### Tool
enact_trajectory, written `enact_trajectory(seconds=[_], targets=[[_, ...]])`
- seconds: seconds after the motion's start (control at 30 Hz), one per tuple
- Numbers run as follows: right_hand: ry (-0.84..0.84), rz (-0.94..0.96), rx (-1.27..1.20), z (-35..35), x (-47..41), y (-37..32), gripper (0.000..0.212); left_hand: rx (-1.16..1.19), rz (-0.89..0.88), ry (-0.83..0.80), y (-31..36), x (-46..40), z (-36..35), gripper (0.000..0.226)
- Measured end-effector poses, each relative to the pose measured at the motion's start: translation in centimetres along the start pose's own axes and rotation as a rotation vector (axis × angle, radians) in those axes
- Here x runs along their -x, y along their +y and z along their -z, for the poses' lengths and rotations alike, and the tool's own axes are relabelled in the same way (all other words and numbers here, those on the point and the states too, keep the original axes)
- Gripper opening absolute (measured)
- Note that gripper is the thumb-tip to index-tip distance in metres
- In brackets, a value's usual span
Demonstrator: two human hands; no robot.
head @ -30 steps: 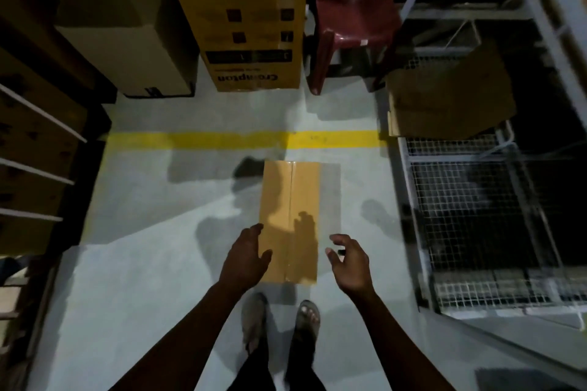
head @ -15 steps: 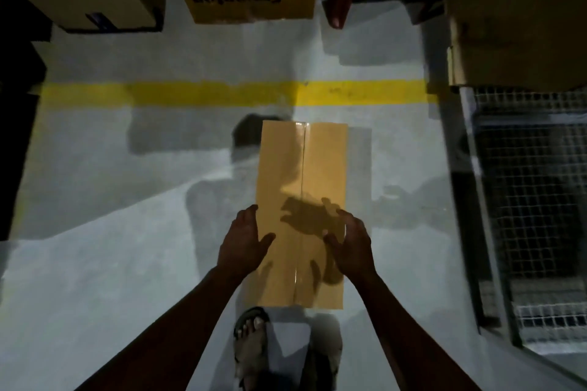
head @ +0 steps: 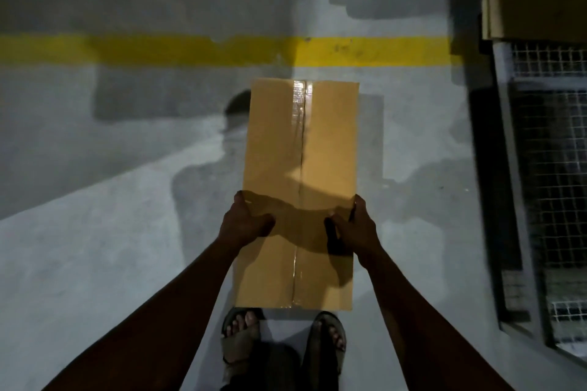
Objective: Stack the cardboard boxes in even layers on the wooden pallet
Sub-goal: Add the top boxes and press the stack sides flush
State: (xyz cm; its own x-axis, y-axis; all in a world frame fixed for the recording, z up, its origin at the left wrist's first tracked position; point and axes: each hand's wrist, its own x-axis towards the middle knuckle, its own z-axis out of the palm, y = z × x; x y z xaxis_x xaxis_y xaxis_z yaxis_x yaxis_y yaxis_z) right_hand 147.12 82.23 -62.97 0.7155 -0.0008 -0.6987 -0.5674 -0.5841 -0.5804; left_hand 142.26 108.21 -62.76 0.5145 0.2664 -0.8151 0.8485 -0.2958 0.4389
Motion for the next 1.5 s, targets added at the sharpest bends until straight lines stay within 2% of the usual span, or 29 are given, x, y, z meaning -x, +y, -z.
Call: enact_trajectory(seconds=[0.23, 0.33, 0.47, 0.57, 0.67, 0.8, 1.03, 1.17, 1.33, 1.5], targets=[[0.055, 0.131, -0.046, 3.4, 8.2, -4.6, 0.064, 0.081, 0.019, 0.002, 1.3, 8.8, 3.4, 0.085], [0.083, 0.178, -0.028, 5.9, 13.2, -7.2, 0.07, 0.112, 0.025, 0.042, 3.0, 14.8, 5.2, 0.084], [0.097, 0.201, -0.026, 10.5, 19.8, -11.4, 0.065, 0.135, -0.042, 0.089, 6.4, 24.0, 8.7, 0.083], [0.08, 0.209, 0.018, 14.0, 24.9, -15.0, 0.066, 0.162, -0.115, 0.122, 9.0, 31.0, 11.4, 0.091], [0.077, 0.245, 0.047, 17.5, 30.6, -18.7, 0.066, 0.214, -0.176, 0.205, 12.0, 38.1, 14.1, 0.077], [0.092, 0.327, 0.021, 21.1, 38.2, -23.8, 0.062, 0.252, -0.292, 0.28, 15.1, 47.9, 18.1, 0.07], [0.06, 0.483, -0.062, 25.0, 48.7, -32.3, 0.052, 0.373, -0.38, 0.377, 17.0, 61.3, 23.9, 0.055], [-0.012, 0.582, -0.1, 25.7, 53.6, -36.4, 0.049, 0.472, -0.409, 0.447, 16.1, 67.1, 25.8, 0.049], [-0.088, 0.664, -0.085, 24.1, 57.5, -39.9, 0.048, 0.55, -0.412, 0.565, 13.6, 71.3, 27.7, 0.073], [-0.161, 0.723, -0.024, 19.5, 59.3, -43.7, 0.05, 0.633, -0.408, 0.676, 9.7, 73.0, 30.8, 0.055]])
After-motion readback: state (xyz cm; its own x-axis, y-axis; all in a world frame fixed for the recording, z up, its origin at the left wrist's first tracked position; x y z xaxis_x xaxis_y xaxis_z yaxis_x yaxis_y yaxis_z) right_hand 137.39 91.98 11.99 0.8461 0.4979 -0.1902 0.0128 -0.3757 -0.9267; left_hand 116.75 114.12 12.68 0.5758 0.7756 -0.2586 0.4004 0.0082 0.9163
